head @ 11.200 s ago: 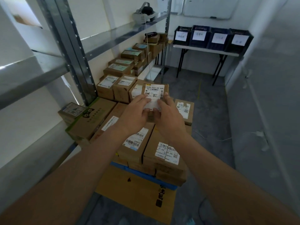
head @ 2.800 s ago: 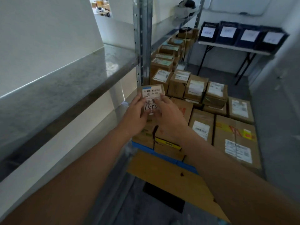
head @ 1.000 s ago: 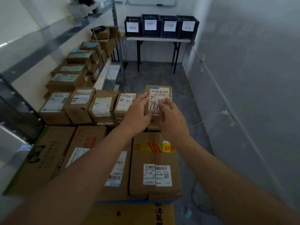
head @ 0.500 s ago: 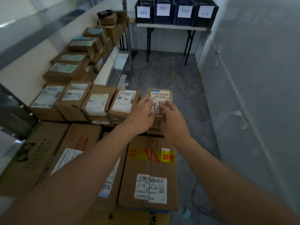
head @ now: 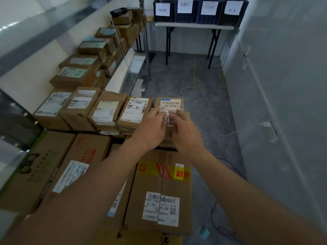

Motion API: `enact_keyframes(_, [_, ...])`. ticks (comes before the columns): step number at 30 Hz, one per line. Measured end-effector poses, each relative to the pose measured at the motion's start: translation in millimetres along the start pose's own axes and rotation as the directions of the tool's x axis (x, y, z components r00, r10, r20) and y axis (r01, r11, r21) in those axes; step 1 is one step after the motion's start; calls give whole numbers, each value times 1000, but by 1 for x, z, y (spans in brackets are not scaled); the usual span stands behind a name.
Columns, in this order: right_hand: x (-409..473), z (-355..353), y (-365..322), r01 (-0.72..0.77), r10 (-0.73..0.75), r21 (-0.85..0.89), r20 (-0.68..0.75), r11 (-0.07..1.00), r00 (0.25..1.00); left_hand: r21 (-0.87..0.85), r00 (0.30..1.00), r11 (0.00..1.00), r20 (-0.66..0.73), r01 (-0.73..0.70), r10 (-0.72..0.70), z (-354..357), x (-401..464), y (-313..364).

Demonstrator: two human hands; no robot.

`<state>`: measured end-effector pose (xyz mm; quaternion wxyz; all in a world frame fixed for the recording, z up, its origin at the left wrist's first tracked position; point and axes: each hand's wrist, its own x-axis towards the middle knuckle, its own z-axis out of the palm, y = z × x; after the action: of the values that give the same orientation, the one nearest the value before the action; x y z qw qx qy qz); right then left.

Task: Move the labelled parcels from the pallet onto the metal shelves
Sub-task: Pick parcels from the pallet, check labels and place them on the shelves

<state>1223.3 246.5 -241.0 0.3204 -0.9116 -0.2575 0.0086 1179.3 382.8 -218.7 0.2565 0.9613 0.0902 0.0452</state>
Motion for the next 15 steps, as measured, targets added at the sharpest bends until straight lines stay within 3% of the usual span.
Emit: enact_keyframes(15, [-12,-20,-15,73,-73,-125,-1,990,997,57,999,998,-38,-14,17,-24,-32,4])
